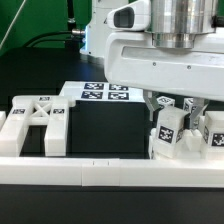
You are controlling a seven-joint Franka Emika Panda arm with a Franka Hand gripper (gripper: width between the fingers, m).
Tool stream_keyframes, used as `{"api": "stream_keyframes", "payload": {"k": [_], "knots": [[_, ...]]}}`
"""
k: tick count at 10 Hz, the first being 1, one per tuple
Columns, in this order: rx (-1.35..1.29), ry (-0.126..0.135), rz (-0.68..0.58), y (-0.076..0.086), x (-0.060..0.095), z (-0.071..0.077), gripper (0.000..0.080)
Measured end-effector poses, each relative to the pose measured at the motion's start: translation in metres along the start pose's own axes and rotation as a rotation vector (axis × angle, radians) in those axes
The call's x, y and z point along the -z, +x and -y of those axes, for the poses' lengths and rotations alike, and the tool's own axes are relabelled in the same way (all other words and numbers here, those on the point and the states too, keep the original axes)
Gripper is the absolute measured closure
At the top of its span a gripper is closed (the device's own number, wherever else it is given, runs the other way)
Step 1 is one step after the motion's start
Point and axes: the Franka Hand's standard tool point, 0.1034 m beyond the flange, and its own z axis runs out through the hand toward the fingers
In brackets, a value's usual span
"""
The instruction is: Assemble chair
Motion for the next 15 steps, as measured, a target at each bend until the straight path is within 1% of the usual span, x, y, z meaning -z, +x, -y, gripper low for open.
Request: {"api": "stream_keyframes", "payload": {"k": [3,4,6,7,9,12,13,14,15], "knots": [[-0.038,-0.002,0.001,0.0001,-0.0006,-0.0017,0.0504],[-0.116,0.001,-0.004,-0.0003,-0.0009,-0.0023,0.0504],[-0.421,0.012,-0.028,-0.0031,-0.0016,-0.0034,0.0505],[-0.573,0.023,-0.038,-0.0048,-0.0022,-0.0041,0.0505],[-0.752,0.023,-0.042,-0.0064,-0.0025,-0.0026,0.0505],[-0.948,0.034,-0.032,-0.0067,-0.0025,-0.0022,0.0505],[-1.014,0.042,-0.027,-0.0070,-0.0026,-0.0018,0.0505],[-1.181,0.071,-0.023,-0.0075,-0.0029,-0.0009,0.0505],[-1.322,0.085,-0.011,-0.0085,-0.0029,-0.0006,0.0505]]}}
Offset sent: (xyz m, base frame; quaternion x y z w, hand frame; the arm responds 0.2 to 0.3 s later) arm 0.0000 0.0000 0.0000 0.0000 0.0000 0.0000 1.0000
